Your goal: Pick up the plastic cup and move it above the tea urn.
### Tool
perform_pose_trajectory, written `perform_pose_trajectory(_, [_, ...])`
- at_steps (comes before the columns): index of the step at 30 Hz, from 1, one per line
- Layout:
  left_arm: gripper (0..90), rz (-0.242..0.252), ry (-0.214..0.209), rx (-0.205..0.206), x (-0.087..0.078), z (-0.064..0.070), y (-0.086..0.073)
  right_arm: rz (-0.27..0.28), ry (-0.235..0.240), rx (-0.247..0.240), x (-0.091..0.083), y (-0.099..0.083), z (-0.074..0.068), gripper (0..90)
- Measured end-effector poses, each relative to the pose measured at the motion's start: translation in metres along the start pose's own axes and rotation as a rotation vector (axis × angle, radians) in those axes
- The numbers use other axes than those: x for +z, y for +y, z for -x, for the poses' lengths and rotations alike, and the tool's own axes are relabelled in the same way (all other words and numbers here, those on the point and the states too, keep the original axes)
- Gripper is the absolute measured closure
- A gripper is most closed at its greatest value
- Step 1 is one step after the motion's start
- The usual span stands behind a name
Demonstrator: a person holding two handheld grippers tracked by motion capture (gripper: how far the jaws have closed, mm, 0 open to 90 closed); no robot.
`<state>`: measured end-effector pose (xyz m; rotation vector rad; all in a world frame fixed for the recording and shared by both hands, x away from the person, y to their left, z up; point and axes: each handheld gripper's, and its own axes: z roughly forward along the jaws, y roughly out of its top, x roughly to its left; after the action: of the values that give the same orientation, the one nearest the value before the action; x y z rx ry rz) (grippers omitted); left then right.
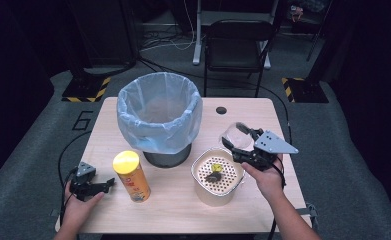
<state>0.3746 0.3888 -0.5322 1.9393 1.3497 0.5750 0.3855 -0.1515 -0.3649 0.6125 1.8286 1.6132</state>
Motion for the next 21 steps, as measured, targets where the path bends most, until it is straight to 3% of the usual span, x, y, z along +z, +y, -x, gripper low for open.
perform_pose_trajectory(9, [12.8,-0.001,0.001,0.0,0.0,0.0,0.0,-0.036,0.05,0.029,0.002,0.015,-0.002,34.1])
perform_pose_trajectory(12, [12.6,-0.001,0.001,0.0,0.0,0.0,0.0,-0.037,0.055,0.01,0.002,0.024,-0.002,34.1])
perform_pose_trajectory(17, [12.3,-0.021,-0.002,0.033,-0.002,-0.001,0.001,-0.046,0.06,-0.016,0.004,0.041,-0.001,34.2])
perform_pose_trajectory(21, [12.4,-0.02,-0.005,0.035,-0.002,-0.001,0.0,-0.054,0.075,0.002,0.008,0.054,0.0,34.3])
